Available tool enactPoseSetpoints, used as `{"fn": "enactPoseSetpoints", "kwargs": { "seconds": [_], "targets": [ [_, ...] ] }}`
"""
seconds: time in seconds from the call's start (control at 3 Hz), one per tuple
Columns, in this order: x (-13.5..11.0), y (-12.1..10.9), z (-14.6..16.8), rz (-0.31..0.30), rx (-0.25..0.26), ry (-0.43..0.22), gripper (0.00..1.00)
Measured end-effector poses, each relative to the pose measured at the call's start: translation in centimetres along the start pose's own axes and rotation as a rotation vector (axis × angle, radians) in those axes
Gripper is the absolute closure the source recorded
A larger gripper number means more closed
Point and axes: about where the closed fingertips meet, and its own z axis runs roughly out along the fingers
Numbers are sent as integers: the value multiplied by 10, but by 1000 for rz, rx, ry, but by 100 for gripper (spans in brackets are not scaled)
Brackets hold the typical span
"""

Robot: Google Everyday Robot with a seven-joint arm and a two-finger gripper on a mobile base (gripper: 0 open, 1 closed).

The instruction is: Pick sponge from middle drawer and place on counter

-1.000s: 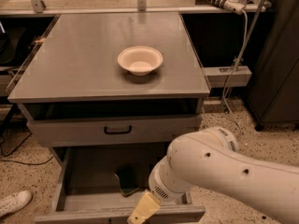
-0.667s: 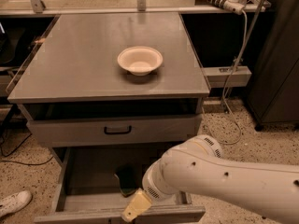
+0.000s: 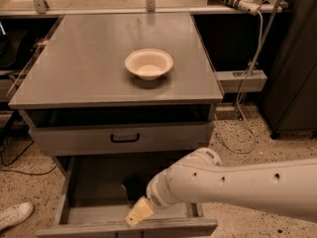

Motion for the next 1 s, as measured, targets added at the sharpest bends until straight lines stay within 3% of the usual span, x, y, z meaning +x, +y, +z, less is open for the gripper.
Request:
{"fn": "enactPoseSetpoints", "kwargs": {
  "seconds": [0.33, 1.0],
  "targets": [
    [2, 1, 3, 5, -7, 4, 0],
    [12, 16, 48, 36, -60, -29, 0]
  ]
}}
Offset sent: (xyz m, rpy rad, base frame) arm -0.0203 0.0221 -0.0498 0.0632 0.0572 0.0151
